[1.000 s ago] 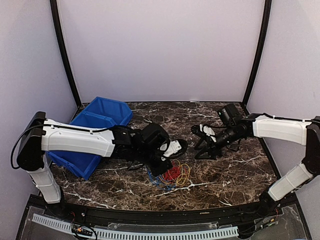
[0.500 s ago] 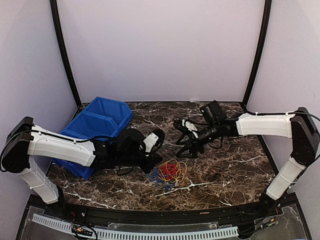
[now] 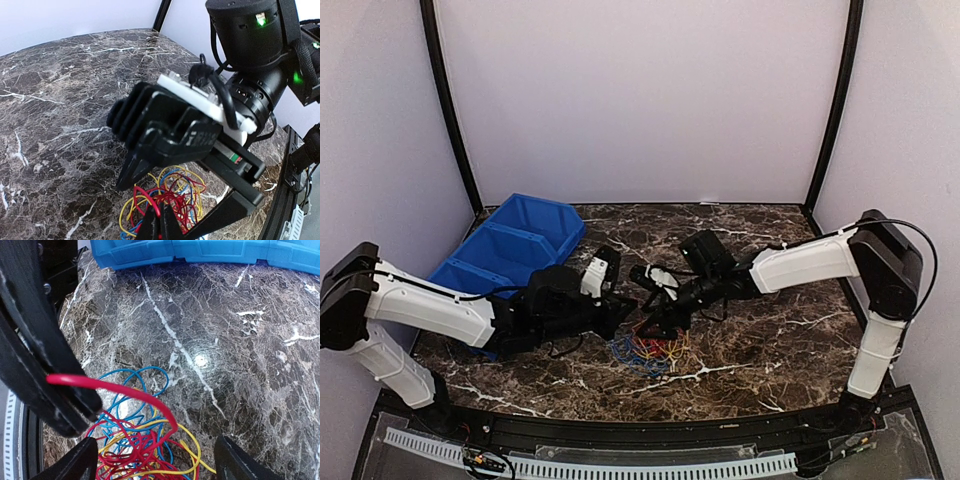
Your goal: Untangle the cables
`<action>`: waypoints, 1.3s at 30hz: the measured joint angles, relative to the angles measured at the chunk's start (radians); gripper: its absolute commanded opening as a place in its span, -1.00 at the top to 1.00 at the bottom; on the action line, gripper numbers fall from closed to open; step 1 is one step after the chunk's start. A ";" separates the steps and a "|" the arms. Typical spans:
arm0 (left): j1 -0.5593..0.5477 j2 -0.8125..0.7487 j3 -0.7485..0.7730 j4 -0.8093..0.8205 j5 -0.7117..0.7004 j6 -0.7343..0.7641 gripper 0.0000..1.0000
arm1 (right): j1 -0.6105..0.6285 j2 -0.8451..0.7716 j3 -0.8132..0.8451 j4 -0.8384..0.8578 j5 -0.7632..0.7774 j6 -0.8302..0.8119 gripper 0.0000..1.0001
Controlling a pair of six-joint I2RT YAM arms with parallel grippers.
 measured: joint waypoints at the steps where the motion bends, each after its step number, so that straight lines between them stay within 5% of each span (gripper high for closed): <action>1: 0.000 -0.005 -0.003 0.004 -0.010 -0.003 1.00 | 0.003 0.010 -0.001 0.018 0.003 0.015 -0.45; 7: 0.000 -0.064 -0.021 0.007 -0.047 -0.006 1.00 | 0.004 0.030 -0.050 0.124 0.020 0.090 0.14; 13: 0.000 -0.120 0.048 -0.055 -0.061 0.042 1.00 | -0.002 0.065 -0.057 0.163 0.030 0.126 0.44; 22: -0.043 -0.187 0.375 -0.212 -0.134 0.320 1.00 | -0.063 0.068 -0.077 0.212 0.015 0.158 0.48; 30: -0.053 -0.259 0.609 -0.193 -0.162 0.563 1.00 | -0.152 0.068 -0.098 0.200 0.027 0.161 0.48; 39: -0.053 -0.279 0.569 -0.119 -0.203 0.645 1.00 | -0.263 0.040 -0.113 0.158 0.029 0.130 0.43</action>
